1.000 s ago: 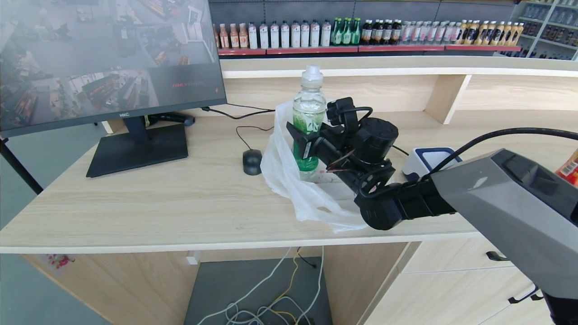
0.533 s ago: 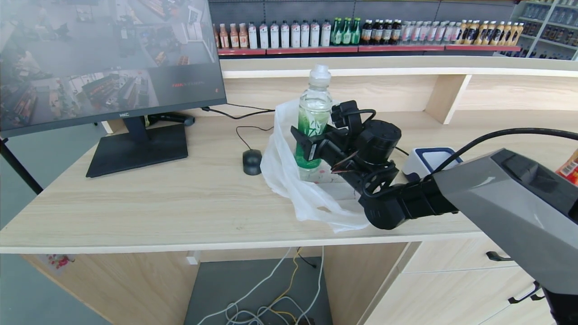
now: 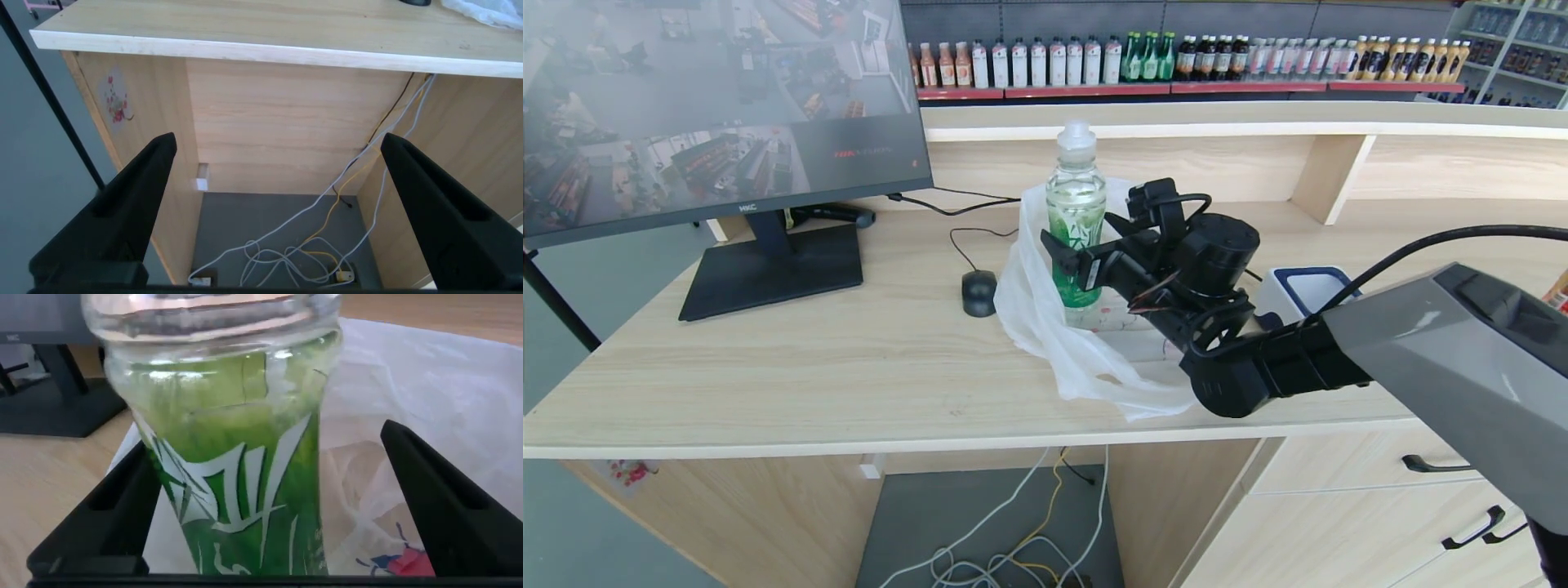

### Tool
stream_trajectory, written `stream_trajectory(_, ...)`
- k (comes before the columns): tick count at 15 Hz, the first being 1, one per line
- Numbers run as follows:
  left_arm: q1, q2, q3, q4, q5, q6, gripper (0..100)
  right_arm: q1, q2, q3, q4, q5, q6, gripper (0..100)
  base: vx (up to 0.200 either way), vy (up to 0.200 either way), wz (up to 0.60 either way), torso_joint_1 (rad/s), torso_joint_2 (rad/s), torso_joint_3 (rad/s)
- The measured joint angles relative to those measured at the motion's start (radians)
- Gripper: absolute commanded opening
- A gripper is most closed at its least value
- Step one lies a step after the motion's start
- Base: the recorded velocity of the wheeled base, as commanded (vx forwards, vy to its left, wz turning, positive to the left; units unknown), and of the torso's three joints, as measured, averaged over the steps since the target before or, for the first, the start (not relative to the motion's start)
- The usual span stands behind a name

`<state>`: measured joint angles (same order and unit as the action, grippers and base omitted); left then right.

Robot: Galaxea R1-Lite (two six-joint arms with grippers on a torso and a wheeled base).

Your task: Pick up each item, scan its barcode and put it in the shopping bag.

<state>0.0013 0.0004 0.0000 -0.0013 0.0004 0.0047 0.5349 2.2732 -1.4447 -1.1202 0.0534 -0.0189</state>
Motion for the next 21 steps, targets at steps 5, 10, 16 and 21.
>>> stream_trajectory(5, 0.000, 0.000, 0.000, 0.000, 0.000, 0.000, 100, -0.003, -0.087, 0.103, -0.042, 0.001, 0.000, 100, 0.000, 0.000, 0.00, 0.000, 0.00, 0.000)
stream_trajectory(10, 0.000, 0.000, 0.000, 0.000, 0.000, 0.000, 100, 0.002, -0.248, 0.356, -0.139, -0.001, -0.005, 100, 0.000, 0.000, 0.00, 0.000, 0.00, 0.000)
stream_trajectory(16, 0.000, 0.000, 0.000, 0.000, 0.000, 0.001, 100, 0.068, -0.474, 0.806, -0.354, -0.081, -0.034, 100, 0.000, 0.000, 0.00, 0.000, 0.00, 0.000)
stream_trajectory(21, 0.000, 0.000, 0.000, 0.000, 0.000, 0.000, 100, 0.145, -0.567, 0.971, -0.450, -0.208, -0.044, 100, 0.000, 0.000, 0.00, 0.000, 0.00, 0.000)
